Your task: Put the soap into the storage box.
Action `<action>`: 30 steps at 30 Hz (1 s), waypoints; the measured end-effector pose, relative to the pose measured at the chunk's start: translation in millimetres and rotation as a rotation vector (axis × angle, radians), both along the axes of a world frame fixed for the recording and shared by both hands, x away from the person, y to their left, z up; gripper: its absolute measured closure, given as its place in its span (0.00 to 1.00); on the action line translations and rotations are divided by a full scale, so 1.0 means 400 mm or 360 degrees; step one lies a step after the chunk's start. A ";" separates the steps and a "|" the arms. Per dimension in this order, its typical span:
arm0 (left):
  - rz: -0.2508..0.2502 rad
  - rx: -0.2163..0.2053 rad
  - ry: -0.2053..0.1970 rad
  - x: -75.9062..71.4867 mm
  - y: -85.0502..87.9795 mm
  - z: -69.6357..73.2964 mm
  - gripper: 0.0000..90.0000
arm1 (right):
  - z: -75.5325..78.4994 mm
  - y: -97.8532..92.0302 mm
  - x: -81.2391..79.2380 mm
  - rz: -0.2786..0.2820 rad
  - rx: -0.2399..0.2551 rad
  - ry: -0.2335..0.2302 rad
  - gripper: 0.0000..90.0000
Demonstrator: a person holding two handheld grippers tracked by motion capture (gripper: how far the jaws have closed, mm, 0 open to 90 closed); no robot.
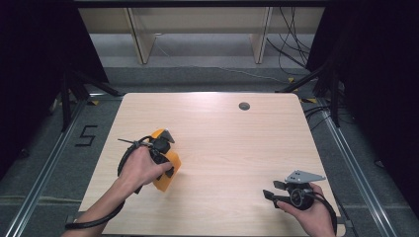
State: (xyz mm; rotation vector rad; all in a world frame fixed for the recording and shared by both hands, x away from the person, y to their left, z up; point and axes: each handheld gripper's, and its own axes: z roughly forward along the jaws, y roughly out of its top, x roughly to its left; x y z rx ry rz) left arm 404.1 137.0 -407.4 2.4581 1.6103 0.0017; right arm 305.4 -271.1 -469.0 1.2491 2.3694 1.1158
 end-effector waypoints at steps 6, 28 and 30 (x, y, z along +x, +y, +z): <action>0.0066 -0.0020 -0.0024 0.008 0.008 0.008 0.68 | 0.000 0.000 0.000 -0.0001 -0.0001 0.0001 0.49; 0.0182 -0.0007 -0.0056 0.056 0.055 0.035 0.68 | 0.000 0.000 0.000 0.0000 0.0000 0.0002 0.49; 0.0198 -0.0017 -0.0052 0.057 0.056 0.037 0.68 | 0.000 0.000 0.000 0.0000 0.0000 0.0001 0.49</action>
